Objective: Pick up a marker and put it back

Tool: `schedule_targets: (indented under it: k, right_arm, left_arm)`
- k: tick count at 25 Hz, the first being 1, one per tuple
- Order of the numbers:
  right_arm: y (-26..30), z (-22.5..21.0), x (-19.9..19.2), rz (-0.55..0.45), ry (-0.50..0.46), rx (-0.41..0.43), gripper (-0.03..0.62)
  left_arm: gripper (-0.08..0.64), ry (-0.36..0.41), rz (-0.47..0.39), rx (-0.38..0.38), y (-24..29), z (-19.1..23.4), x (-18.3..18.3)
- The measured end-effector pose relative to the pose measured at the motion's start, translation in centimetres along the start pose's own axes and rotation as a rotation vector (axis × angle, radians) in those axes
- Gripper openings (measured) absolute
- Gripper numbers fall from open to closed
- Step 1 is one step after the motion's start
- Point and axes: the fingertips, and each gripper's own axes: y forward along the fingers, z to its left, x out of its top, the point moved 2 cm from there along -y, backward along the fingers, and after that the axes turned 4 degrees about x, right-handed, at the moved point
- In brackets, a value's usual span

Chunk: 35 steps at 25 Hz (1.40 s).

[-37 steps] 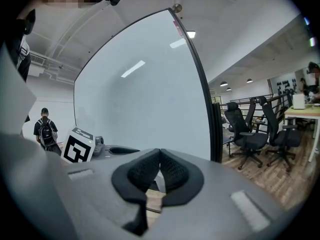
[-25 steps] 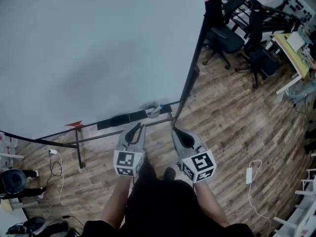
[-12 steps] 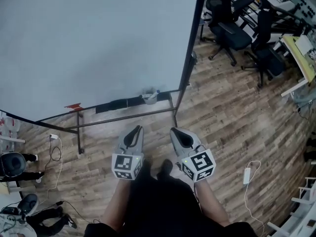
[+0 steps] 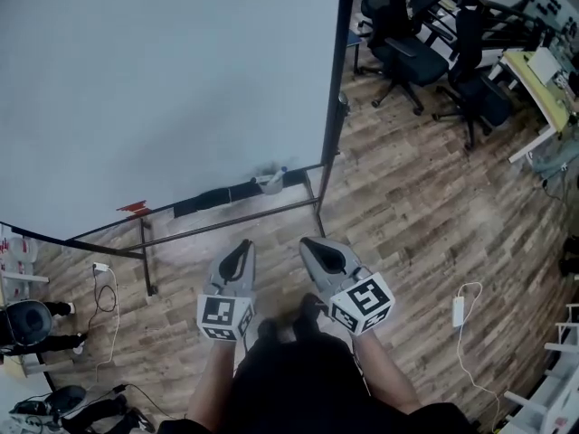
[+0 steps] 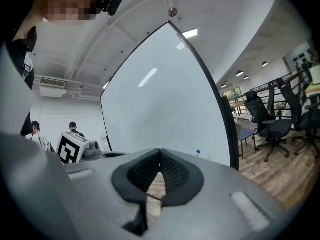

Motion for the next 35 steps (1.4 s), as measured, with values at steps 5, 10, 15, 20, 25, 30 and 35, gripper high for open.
schedule_targets:
  k: [5,10,15,20,25,30,35]
  right_arm:
    - [0.2,3.4,0.7,-0.048,0.006,0.0,0.002]
    - [0.6,7.6,0.5,-0.073,-0.004,-0.056,0.002]
    - [-0.1,12.2,-0.3,-0.094,0.001,-0.091,0.002]
    - [-1.3,16.3,-1.6,-0.102,-0.032,-0.138,0.002]
    - [-2.4,19.6,-2.5,-0.1,-0.077,-0.173,0.002]
    - [-3.4,21.7,-3.6,-0.085,-0.112,-0.202,0.002]
    - [-3.3,22.9,-4.1,-0.063,-0.147,-0.209,0.002]
  left_arm:
    - [0.032,0.0,-0.032,-0.037,-3.1,1.6,0.4]
    - [0.031,-0.003,-0.061,-0.077,-7.0,3.8,-0.1]
    - [0.032,0.007,-0.091,-0.114,-11.2,4.6,-0.5]
    - [0.032,0.007,-0.105,-0.149,-15.2,4.6,-1.2]
    - [0.031,-0.002,-0.113,-0.178,-18.2,4.3,-1.5]
    - [0.032,-0.001,-0.127,-0.206,-20.4,3.9,-1.7]
    - [0.031,-0.002,-0.137,-0.217,-21.4,4.0,-1.5]
